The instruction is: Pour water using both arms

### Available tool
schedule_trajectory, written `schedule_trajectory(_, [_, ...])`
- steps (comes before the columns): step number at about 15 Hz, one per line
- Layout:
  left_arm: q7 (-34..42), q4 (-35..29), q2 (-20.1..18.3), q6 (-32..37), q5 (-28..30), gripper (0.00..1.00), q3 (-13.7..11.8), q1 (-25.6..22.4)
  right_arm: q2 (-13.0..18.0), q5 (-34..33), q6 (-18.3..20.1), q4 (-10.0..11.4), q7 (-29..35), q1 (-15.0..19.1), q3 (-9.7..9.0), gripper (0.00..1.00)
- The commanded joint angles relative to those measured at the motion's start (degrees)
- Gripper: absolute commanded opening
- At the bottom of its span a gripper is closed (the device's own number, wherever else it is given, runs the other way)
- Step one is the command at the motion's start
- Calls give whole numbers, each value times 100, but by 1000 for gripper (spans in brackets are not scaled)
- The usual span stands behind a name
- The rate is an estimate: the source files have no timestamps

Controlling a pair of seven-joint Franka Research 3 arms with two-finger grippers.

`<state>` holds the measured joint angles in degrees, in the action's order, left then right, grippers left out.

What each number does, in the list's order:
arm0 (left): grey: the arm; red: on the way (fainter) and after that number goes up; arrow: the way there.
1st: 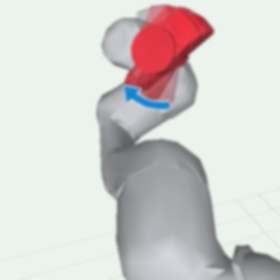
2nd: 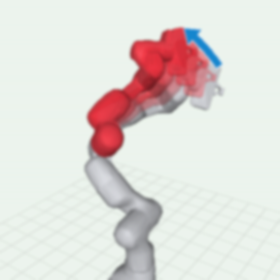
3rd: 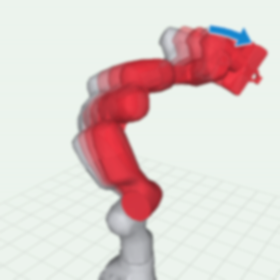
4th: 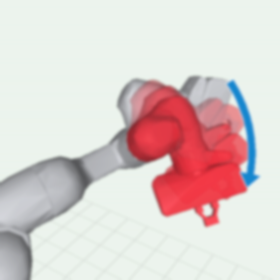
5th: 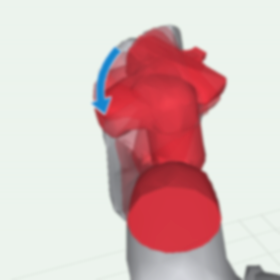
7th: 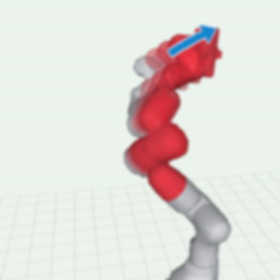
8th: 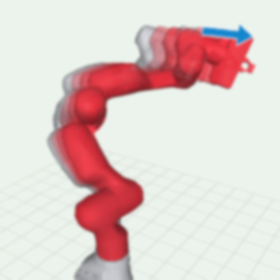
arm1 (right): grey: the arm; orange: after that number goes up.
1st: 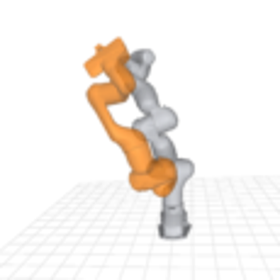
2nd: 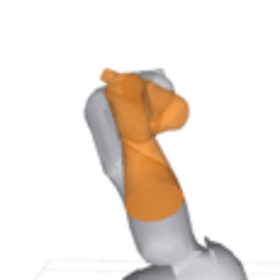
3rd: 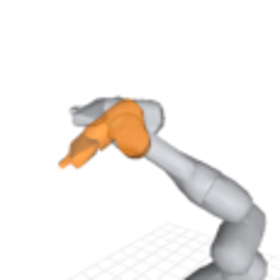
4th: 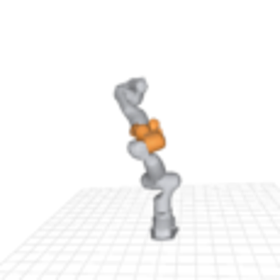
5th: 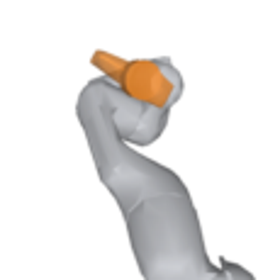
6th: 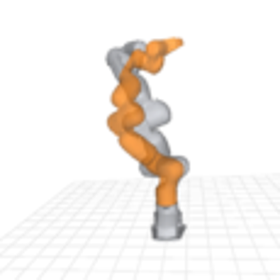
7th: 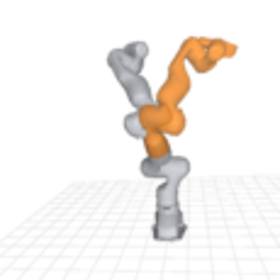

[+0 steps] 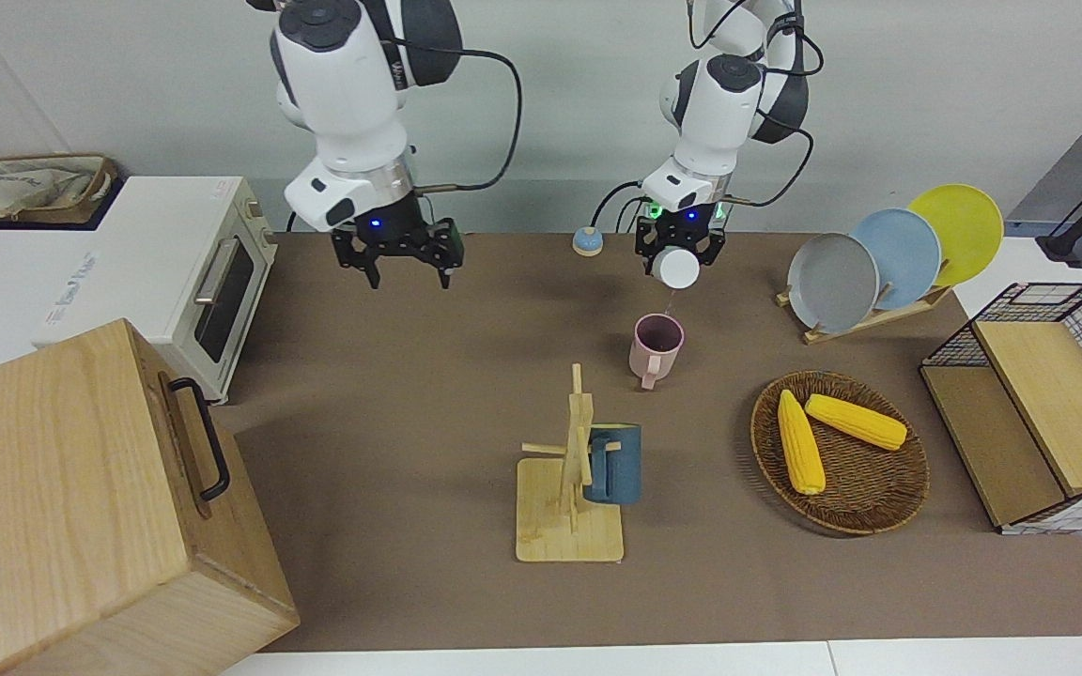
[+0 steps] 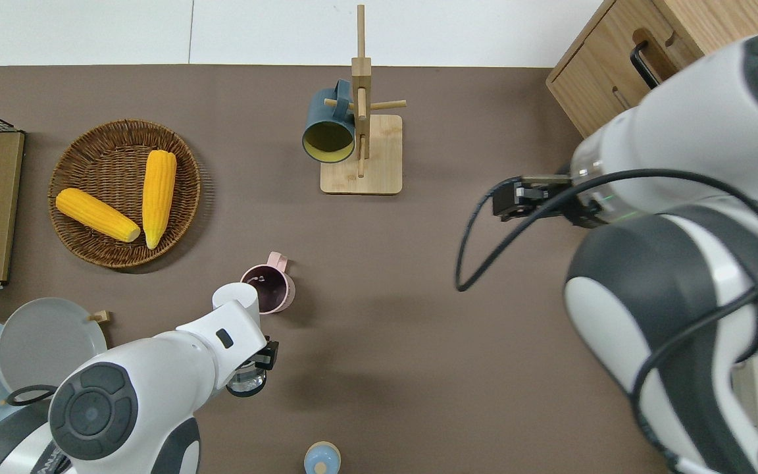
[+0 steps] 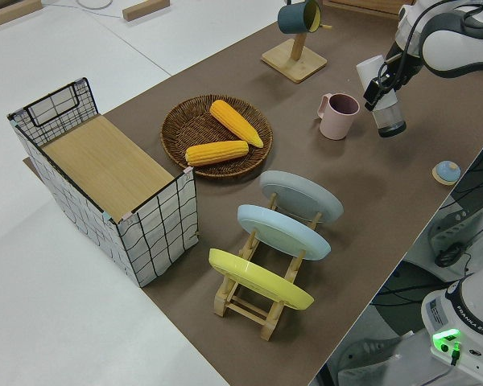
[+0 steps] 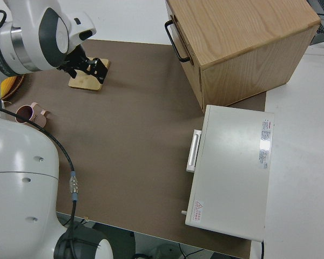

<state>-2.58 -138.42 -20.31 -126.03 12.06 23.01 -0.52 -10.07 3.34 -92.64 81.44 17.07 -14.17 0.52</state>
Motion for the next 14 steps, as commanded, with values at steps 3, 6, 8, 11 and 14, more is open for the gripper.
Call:
schedule_trajectory(3, [-67, 333, 317, 394, -169, 0, 37, -89, 550, -70, 316, 373, -1213, 889, -114, 992])
schedule_trajectory(6, [-67, 325, 352, 543, -231, 0, 37, -89, 620, -272, 431, 373, -1767, 1144, -114, 992])
schedule_trajectory(8, [-67, 325, 352, 570, -239, 0, 37, -89, 638, -377, 510, 373, -2005, 1250, -114, 992])
schedule_trajectory(11, [-58, 333, 352, 641, -310, 0, 28, -89, 664, -580, 563, 373, -2330, 1268, -114, 992])
schedule_trajectory(14, [-49, 333, 352, 728, -310, 0, 11, -89, 664, -458, 598, 373, -2314, 1337, -114, 992])
